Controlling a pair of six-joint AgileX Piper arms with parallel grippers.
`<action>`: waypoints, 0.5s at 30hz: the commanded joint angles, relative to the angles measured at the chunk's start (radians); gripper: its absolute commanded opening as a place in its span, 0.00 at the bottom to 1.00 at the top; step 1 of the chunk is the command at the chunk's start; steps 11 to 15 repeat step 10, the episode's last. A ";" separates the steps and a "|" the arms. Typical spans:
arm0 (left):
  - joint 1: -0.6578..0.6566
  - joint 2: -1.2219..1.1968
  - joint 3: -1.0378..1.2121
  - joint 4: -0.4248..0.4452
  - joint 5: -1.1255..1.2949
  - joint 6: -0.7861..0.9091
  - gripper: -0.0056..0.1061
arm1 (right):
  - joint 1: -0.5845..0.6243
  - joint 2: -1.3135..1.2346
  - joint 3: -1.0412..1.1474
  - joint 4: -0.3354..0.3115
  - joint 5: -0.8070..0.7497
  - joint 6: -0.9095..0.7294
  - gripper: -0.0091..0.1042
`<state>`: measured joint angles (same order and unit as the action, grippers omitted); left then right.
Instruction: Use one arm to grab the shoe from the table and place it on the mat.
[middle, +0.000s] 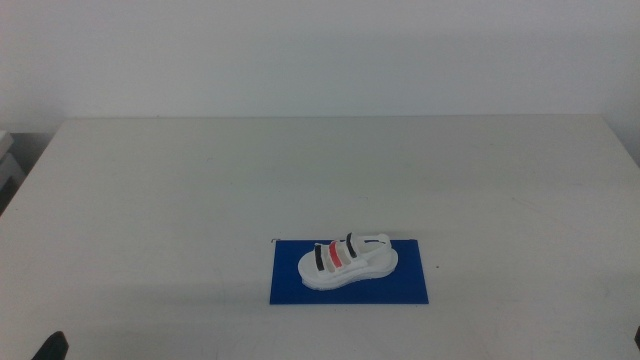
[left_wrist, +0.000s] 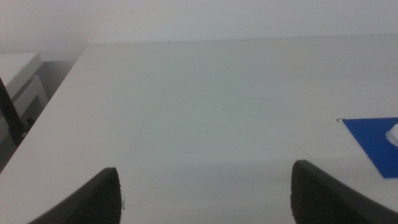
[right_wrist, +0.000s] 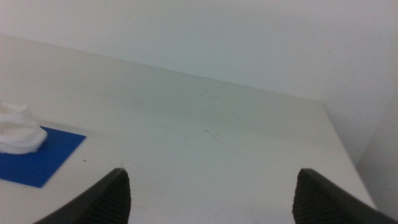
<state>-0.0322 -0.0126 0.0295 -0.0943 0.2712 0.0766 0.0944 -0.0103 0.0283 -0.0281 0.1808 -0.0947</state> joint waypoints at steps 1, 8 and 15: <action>-0.004 -0.013 0.007 -0.008 -0.080 -0.005 0.89 | -0.006 -0.027 0.006 0.037 -0.080 -0.003 0.68; -0.004 -0.013 0.007 -0.008 -0.080 -0.005 0.89 | -0.006 -0.027 0.006 0.072 -0.078 -0.003 0.68; -0.004 -0.013 0.007 -0.008 -0.080 -0.005 0.89 | -0.006 -0.027 0.006 0.072 -0.077 -0.003 0.68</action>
